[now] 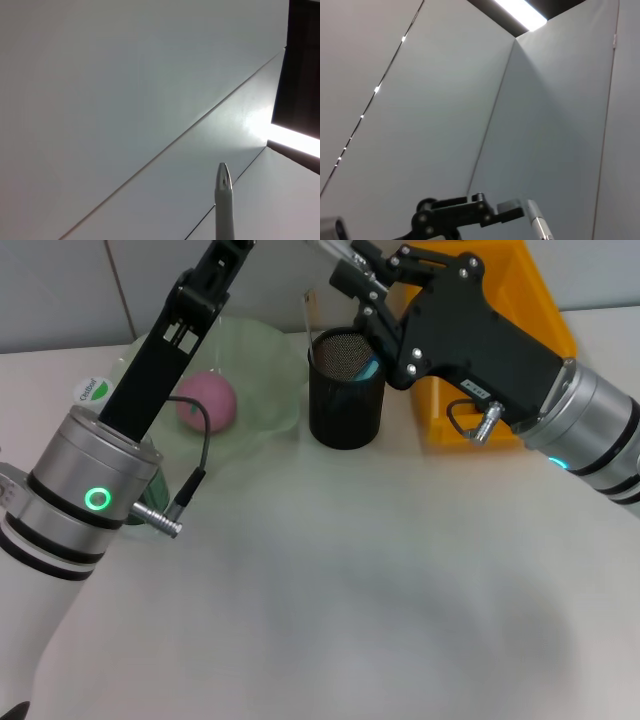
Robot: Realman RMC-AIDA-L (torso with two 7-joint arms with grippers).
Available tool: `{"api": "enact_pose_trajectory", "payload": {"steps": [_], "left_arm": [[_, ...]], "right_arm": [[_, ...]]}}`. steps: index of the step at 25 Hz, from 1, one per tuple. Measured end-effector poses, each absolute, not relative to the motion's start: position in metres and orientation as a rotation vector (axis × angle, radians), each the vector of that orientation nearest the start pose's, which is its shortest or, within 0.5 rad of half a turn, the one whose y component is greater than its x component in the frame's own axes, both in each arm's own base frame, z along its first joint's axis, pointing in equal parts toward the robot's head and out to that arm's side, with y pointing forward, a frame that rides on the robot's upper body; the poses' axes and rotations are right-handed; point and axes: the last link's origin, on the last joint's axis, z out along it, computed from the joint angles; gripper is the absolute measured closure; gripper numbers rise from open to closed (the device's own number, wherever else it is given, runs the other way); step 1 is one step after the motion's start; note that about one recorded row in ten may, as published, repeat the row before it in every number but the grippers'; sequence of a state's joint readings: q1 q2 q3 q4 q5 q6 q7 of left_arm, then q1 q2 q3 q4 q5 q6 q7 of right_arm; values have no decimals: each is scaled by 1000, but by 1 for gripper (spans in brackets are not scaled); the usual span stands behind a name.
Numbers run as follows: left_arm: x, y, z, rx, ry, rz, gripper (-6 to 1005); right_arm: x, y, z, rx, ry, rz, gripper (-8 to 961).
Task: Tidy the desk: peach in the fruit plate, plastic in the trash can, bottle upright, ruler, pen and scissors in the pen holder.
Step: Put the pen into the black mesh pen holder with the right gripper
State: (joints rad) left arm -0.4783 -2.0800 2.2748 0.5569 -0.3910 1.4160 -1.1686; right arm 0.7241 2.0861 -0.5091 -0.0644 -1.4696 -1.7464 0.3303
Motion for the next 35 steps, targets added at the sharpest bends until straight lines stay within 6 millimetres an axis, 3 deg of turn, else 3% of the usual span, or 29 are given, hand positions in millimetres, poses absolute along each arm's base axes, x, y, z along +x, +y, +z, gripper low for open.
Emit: {"api": "enact_pose_trajectory", "payload": {"steps": [8,10,13,14,15,16,17,18,21,22,25,27,29,32,35], "left_arm": [[-151,313,-42,-1930,-954,-2016,510],[-148,309,-46,-1996,-877,-1975,300],[-146,307,-48,-2042,-835,-1952,237],[-145,305,-51,-2091,-796,-1929,215],[-139,298,-59,-2248,-692,-1863,194],[-139,298,-59,-2248,-692,-1863,173],[-139,296,-61,-2311,-651,-1831,152],[-140,294,-64,-2380,-602,-1784,152],[-147,291,-68,-2470,-524,-1689,152],[-157,290,-69,-2531,-462,-1604,152],[-164,287,-70,-2595,-412,-1530,152],[-172,286,-69,-2645,-368,-1455,152],[-180,289,-67,-2647,-370,-1406,152],[-193,289,-62,-2632,-380,-1362,152],[-197,288,-61,-2624,-378,-1351,152]], "right_arm": [[190,342,1,-1935,-170,1351,827],[198,341,15,-1884,-121,1381,827],[204,341,25,-1872,-86,1401,827],[207,341,30,-1871,-66,1411,827],[214,341,43,-1875,-34,1420,827],[214,341,43,-1875,-34,1420,827],[220,342,58,-1890,-9,1417,827],[220,342,58,-1890,-9,1417,826],[223,348,83,-1957,26,1384,826],[221,354,101,-2036,78,1348,826],[215,360,116,-2133,141,1292,826],[200,367,139,-2298,252,1157,826],[196,369,144,-2341,302,1106,826],[175,382,165,-2443,509,844,826],[167,388,173,-2462,613,694,827]]}}
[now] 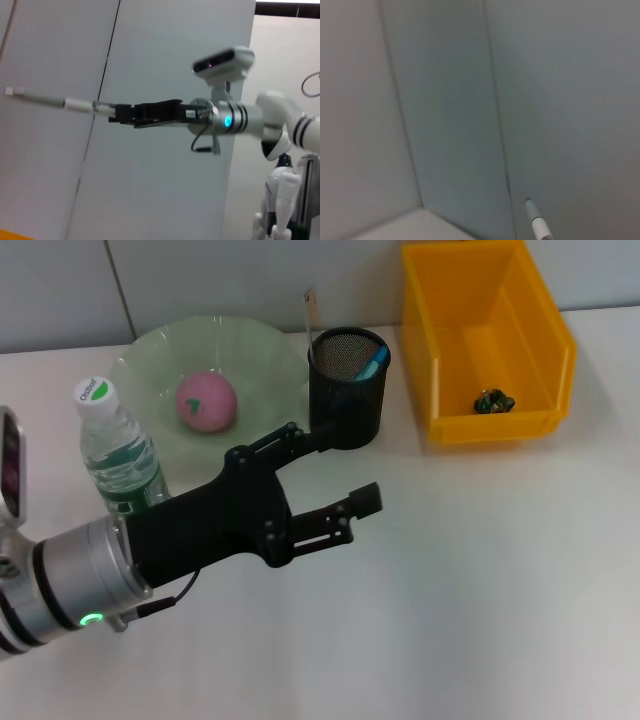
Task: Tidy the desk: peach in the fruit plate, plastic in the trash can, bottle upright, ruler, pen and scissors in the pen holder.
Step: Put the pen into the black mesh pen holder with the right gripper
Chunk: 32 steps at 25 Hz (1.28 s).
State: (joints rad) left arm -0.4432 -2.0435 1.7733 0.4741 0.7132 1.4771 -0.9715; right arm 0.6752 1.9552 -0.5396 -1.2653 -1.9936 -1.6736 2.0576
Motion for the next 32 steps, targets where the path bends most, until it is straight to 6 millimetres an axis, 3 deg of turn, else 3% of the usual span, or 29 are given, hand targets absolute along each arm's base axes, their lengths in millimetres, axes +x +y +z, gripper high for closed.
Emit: {"api": "enact_pose_trajectory", "payload": {"steps": [2,6,7,10,12,22,28,32], "left_arm": [[-199,287,-62,-2621,-379,-1339,152],[-201,287,-64,-2618,-384,-1327,152],[-201,287,-65,-2613,-390,-1328,152],[-200,286,-66,-2614,-392,-1329,152],[-200,286,-66,-2616,-393,-1328,152],[-201,286,-66,-2610,-405,-1329,152],[-202,285,-66,-2605,-407,-1328,152],[-202,285,-66,-2604,-407,-1328,152]], "right_arm": [[151,395,181,-2486,695,488,827],[137,401,184,-2517,730,307,827],[129,407,181,-2534,746,176,827],[122,415,174,-2551,755,68,827],[115,428,159,-2596,773,-53,826],[99,459,111,-2630,724,-224,827],[93,466,93,-2642,722,-272,809],[93,469,69,-2652,695,-341,792]]}}
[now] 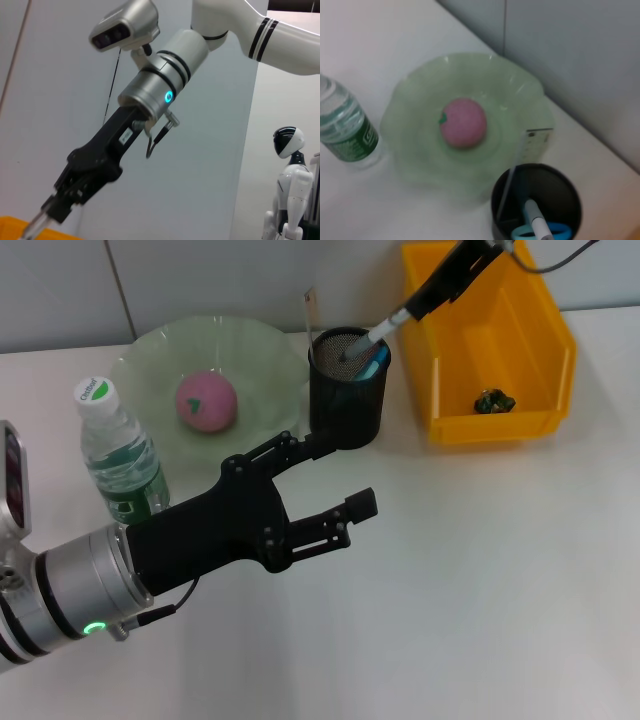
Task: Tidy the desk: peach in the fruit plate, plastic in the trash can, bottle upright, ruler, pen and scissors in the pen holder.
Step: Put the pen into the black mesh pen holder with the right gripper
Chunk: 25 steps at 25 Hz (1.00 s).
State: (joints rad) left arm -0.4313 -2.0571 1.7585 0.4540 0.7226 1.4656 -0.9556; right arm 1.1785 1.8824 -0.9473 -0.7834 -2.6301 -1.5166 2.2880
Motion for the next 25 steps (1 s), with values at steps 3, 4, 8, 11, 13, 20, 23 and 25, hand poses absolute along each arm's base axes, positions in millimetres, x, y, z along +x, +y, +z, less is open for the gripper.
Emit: {"api": "enact_pose_trajectory", "payload": {"steps": [3,4,8,11,13,20,23,25], "left_arm": [[-203,285,-66,-2603,-409,-1329,152],[-203,284,-66,-2603,-410,-1330,152],[-204,283,-66,-2601,-413,-1332,152],[-204,283,-66,-2600,-414,-1334,152],[-204,283,-66,-2600,-416,-1334,152],[-205,281,-66,-2602,-418,-1334,152],[-205,281,-67,-2604,-419,-1334,152],[-205,281,-67,-2607,-418,-1333,152]], "right_arm": [[93,470,61,-2651,686,-362,778],[93,471,57,-2646,678,-371,774],[92,472,47,-2634,659,-384,756],[92,474,43,-2624,655,-389,743],[92,475,42,-2615,660,-388,734],[92,478,37,-2578,665,-386,703],[91,478,36,-2576,658,-392,647],[89,478,36,-2573,646,-386,552]]}}
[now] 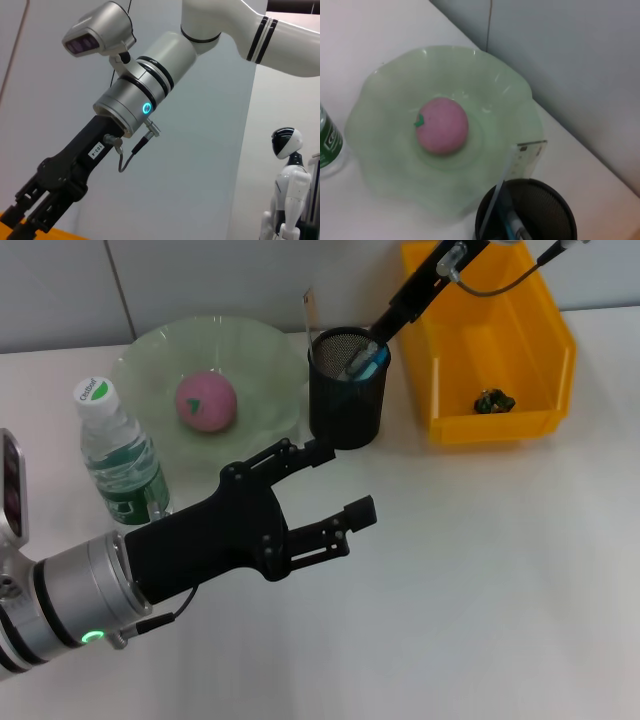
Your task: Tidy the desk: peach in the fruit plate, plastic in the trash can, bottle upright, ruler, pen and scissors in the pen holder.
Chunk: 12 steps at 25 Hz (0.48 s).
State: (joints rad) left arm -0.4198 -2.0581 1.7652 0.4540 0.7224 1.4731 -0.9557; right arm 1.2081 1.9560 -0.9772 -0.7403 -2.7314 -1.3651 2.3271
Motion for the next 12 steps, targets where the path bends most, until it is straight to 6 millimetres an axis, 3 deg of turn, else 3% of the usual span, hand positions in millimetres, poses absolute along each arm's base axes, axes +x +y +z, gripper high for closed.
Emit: {"api": "enact_pose_trajectory", "payload": {"steps": [7,12], "left_arm": [[-207,279,-67,-2614,-427,-1324,152],[-210,276,-69,-2645,-393,-1298,152]], "right_arm": [[85,461,48,-2556,588,-233,255],[96,419,75,-2576,488,117,260]]}}
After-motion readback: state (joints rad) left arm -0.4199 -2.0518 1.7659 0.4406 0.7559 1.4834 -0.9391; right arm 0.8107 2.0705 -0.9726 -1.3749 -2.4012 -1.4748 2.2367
